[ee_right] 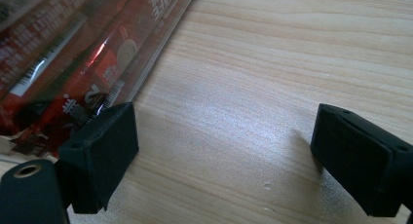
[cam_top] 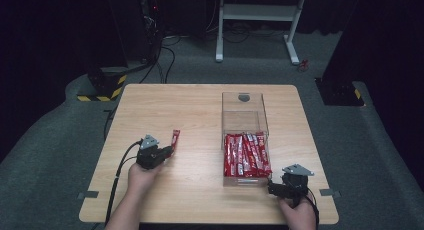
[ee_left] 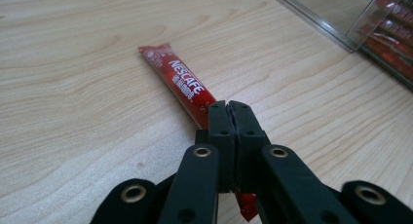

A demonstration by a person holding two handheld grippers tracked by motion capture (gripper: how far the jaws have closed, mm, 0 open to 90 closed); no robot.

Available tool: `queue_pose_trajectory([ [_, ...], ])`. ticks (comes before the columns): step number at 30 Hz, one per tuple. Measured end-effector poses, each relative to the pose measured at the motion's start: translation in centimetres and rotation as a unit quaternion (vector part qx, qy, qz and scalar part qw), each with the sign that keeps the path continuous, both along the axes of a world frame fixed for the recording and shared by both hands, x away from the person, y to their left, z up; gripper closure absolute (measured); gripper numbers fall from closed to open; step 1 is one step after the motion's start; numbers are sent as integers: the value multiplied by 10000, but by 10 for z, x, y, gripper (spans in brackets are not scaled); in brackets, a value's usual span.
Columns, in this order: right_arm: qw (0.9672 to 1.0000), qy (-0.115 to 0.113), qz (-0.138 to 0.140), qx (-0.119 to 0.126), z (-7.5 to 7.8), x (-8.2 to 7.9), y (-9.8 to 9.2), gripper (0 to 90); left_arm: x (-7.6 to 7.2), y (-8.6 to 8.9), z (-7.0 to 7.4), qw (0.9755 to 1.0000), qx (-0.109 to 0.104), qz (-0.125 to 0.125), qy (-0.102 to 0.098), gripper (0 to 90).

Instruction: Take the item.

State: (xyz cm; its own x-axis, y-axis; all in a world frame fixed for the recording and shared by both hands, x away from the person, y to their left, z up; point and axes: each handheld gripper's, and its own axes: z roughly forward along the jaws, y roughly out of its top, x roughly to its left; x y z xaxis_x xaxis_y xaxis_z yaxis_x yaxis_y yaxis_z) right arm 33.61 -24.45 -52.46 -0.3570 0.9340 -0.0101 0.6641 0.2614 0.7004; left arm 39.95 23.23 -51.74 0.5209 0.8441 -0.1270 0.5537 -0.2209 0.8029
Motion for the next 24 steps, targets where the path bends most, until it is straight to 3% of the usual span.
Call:
queue_pose_trajectory([
  [13, 10000, 1, -1, 1, 0, 0, 0, 98, 1, -2, -3, 9999, 98, 7, 129, 855],
  [21, 10000, -1, 1, -3, 0, 0, 0, 98, -1, 3, 4, 9998, -179, -28, 26, 673],
  [24, 10000, 1, -1, 1, 0, 0, 0, 98, -2, 3, 6, 9998, -165, -58, -31, 619],
])
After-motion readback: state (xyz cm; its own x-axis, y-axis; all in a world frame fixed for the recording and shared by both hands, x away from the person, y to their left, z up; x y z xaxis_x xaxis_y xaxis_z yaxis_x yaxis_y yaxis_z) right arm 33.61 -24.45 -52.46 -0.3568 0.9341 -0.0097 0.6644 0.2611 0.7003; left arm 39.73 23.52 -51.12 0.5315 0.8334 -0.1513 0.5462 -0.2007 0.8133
